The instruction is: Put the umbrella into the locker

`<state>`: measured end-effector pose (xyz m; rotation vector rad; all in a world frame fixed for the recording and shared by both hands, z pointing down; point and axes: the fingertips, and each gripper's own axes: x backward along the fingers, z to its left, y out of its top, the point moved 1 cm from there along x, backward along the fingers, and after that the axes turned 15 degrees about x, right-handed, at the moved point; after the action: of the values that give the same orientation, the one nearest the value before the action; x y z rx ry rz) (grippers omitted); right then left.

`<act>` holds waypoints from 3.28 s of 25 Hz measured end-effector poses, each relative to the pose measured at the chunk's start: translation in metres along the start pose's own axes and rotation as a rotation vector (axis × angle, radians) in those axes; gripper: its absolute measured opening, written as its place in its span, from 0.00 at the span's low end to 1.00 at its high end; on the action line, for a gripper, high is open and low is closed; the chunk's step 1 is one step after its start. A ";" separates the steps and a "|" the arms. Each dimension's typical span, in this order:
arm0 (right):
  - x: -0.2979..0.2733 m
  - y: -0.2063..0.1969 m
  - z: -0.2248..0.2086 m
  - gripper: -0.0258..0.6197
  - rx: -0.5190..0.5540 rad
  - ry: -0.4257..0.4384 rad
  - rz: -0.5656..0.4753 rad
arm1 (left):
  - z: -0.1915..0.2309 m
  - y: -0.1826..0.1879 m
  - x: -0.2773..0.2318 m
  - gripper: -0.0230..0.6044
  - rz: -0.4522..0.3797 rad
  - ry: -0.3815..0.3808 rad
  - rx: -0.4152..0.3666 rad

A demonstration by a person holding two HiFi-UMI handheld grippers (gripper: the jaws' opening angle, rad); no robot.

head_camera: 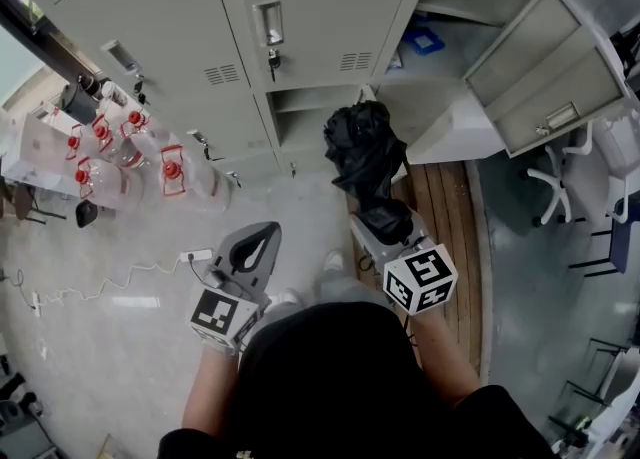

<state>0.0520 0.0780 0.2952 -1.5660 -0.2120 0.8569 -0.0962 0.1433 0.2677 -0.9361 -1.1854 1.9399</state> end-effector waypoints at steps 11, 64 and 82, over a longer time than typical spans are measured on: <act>-0.027 -0.016 -0.025 0.38 -0.033 0.103 0.017 | 0.001 -0.004 -0.040 0.05 0.056 0.067 0.028; -0.255 -0.314 0.007 0.38 -0.424 -0.229 0.309 | 0.162 -0.165 -0.117 0.05 0.590 -0.291 -0.089; -0.379 -0.376 -0.042 0.38 -0.433 -0.168 0.398 | 0.260 -0.242 -0.170 0.05 0.615 -0.204 -0.099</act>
<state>-0.0611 -0.1004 0.7866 -1.9786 -0.2191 1.3210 -0.1838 -0.0218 0.6143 -1.2912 -1.2065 2.5254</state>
